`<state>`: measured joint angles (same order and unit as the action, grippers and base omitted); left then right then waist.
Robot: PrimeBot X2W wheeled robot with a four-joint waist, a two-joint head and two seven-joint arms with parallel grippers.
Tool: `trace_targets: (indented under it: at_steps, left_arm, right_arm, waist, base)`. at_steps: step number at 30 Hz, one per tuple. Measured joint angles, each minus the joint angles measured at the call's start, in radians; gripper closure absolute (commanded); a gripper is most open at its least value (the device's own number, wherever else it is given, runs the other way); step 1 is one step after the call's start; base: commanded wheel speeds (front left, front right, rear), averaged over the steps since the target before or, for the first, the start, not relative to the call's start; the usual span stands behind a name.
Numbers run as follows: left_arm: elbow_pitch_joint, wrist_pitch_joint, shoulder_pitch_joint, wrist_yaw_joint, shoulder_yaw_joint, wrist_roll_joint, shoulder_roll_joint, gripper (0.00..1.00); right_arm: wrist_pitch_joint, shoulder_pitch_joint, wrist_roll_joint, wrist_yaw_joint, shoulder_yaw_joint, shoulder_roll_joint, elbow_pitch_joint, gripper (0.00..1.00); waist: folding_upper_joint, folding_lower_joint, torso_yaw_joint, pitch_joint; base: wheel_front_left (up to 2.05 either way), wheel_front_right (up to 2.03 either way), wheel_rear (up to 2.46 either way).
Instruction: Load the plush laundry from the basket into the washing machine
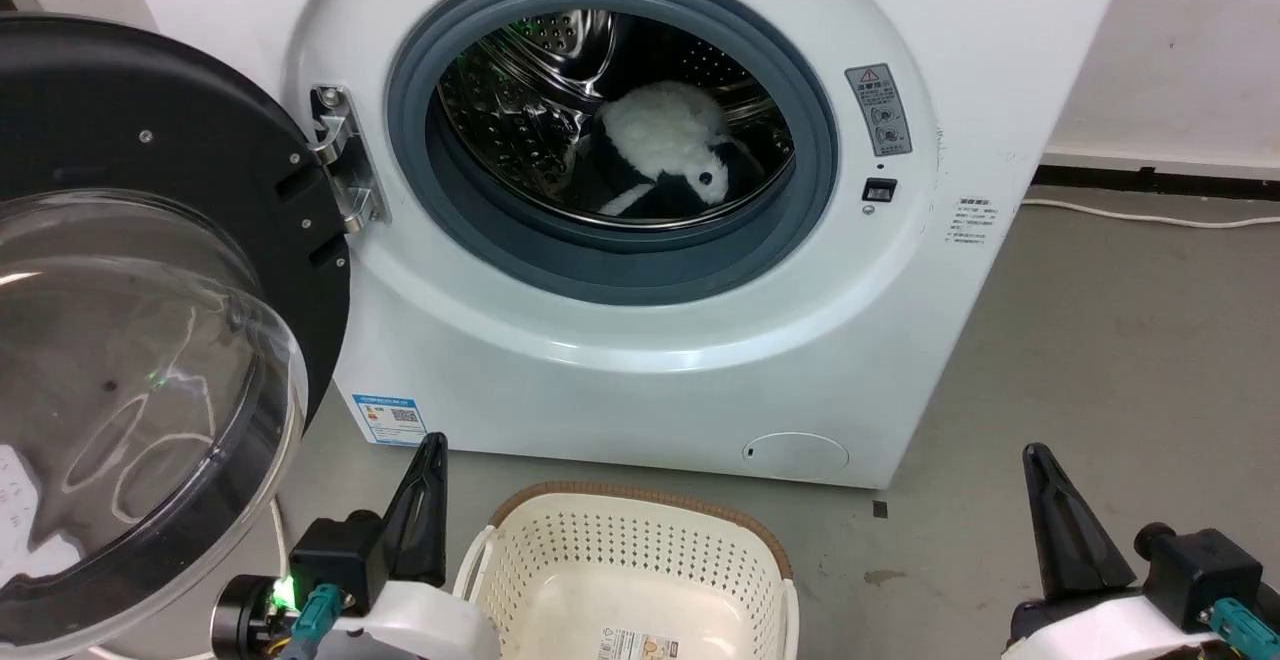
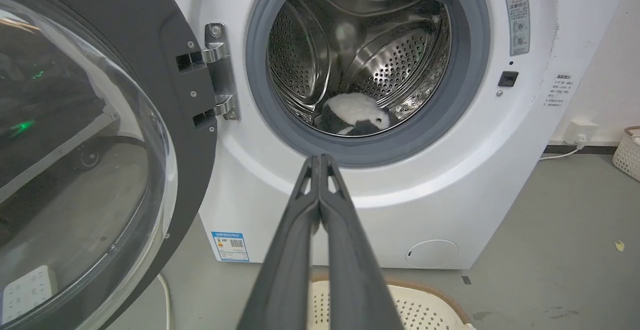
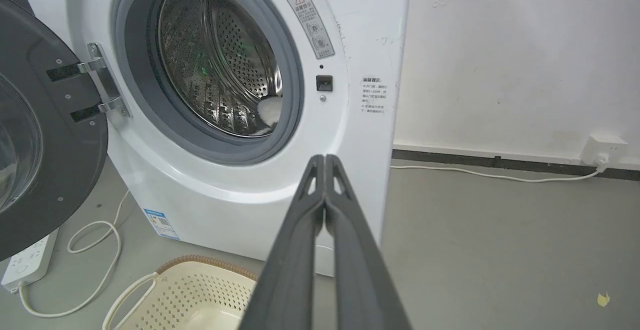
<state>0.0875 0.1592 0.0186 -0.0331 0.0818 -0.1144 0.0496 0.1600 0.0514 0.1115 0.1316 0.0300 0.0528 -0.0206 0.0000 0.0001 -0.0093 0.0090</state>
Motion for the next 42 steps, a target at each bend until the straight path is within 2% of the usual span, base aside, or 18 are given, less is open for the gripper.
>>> trace_targets:
  at_steps: [42]
  left_arm:
    - [-0.046,-0.084,0.000,0.014,-0.042,0.060,0.000,1.00]
  right_arm:
    - [-0.088,-0.021,-0.058,0.000,-0.015,0.000,0.008,1.00]
  waist:
    - [0.0000,0.0000,0.005,-0.005]
  base:
    - [0.00,0.00,0.00]
